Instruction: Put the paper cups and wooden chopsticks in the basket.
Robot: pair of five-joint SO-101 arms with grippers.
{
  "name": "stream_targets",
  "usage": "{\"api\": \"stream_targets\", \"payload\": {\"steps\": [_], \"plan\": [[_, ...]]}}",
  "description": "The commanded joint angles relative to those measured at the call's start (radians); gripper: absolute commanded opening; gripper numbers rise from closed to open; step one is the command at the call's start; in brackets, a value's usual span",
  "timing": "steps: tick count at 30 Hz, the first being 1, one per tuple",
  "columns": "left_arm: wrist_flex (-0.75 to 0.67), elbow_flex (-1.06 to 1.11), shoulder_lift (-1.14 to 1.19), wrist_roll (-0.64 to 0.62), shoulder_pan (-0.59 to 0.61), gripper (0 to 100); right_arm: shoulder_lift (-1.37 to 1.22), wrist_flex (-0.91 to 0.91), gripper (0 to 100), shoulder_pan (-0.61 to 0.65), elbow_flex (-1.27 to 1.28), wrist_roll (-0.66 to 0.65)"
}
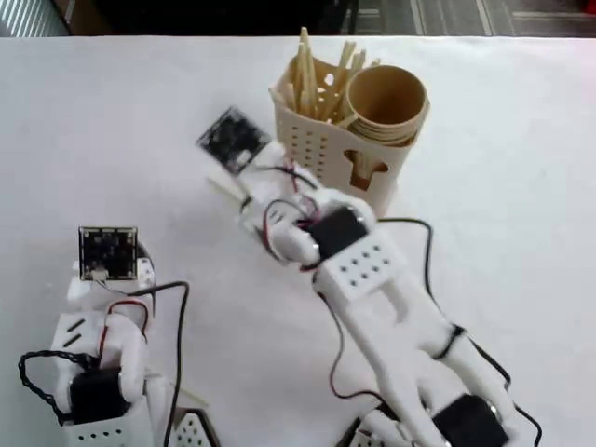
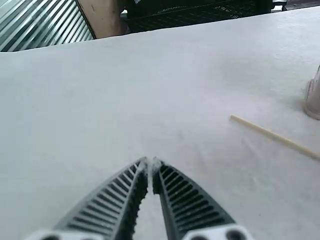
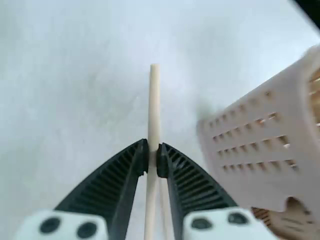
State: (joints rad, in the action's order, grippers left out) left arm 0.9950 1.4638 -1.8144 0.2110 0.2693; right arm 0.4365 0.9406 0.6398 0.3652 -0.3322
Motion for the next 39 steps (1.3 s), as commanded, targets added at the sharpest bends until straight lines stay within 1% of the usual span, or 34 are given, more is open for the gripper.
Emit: {"api": "stream_targets", "payload": {"steps": [1,5,8,10,14,18,22,26,29,35,37,39], "plan": [[-0.023,-0.005,-0.008,-0.012,0.008,5,0.128,0.002,1.7,-0.019,-0.144,0.003],[-0.023,-0.005,-0.008,-0.012,0.008,5,0.166,-0.002,1.7,-0.019,-0.301,0.087],[-0.023,-0.005,-0.008,-0.012,0.008,5,0.166,-0.051,1.7,-0.021,-0.405,0.126],[-0.023,-0.005,-0.008,-0.012,0.008,5,0.166,-0.116,1.7,-0.03,-0.434,0.129],[-0.023,-0.005,-0.008,-0.012,0.008,5,0.165,-0.311,1.7,-0.074,-0.431,0.121],[-0.023,-0.005,-0.008,-0.012,0.008,5,0.165,-0.524,1.7,-0.145,-0.351,0.121],[-0.023,-0.005,-0.008,-0.012,0.008,5,0.165,-0.736,1.7,-0.185,-0.193,0.12],[-0.023,-0.005,-0.008,-0.012,0.008,5,0.165,-0.883,1.7,-0.213,-0.037,0.12],[-0.023,-0.005,-0.008,-0.012,0.008,5,0.165,-0.935,1.7,-0.228,0.051,0.12],[-0.023,-0.005,-0.008,-0.012,0.008,5,0.165,-0.938,1.9,-0.229,0.129,0.121],[-0.023,-0.005,-0.008,-0.012,0.008,5,0.165,-0.937,5.9,-0.225,0.124,0.121],[-0.023,-0.005,-0.008,-0.012,0.008,5,0.165,-0.921,13.2,-0.223,0.103,0.121]]}}
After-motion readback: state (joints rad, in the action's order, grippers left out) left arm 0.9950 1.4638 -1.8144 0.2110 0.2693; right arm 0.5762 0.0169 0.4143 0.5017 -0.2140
